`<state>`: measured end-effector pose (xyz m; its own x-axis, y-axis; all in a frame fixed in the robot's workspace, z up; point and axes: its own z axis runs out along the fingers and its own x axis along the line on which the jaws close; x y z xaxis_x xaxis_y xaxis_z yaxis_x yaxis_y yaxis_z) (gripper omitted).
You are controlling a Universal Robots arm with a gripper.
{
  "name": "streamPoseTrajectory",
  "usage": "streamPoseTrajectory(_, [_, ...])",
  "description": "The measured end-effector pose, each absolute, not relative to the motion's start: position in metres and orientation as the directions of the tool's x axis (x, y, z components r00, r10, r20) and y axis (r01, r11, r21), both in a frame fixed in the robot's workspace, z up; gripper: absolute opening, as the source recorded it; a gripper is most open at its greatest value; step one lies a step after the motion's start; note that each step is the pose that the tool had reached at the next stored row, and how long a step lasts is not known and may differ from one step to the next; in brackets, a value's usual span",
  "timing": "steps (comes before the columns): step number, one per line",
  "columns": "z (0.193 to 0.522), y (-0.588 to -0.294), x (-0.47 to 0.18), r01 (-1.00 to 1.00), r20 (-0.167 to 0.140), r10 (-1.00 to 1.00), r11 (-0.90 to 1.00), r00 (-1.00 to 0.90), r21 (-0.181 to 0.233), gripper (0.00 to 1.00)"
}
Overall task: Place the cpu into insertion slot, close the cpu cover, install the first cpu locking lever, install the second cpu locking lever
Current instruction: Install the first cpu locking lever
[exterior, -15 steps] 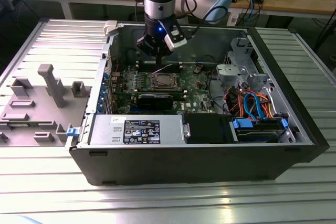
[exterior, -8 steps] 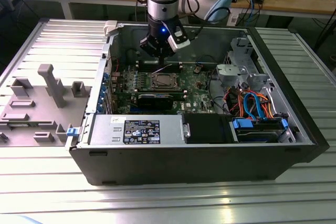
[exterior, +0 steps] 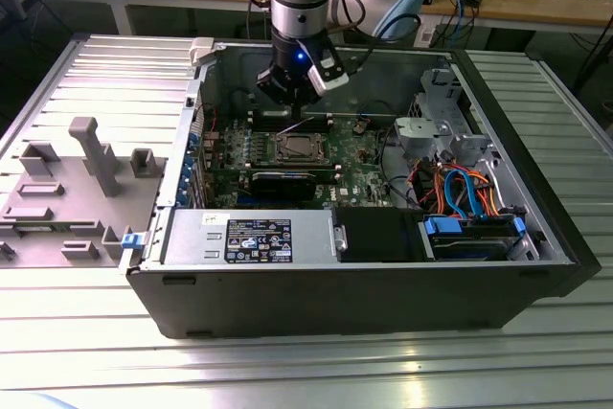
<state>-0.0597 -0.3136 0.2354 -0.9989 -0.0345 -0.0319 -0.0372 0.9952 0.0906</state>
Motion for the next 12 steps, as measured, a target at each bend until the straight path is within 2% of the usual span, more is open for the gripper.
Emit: streamPoseTrajectory(12, [0.2315,-0.3119,-0.055,-0.05,-0.032,-0.047,0.995,-0.998,0.091,0.11])
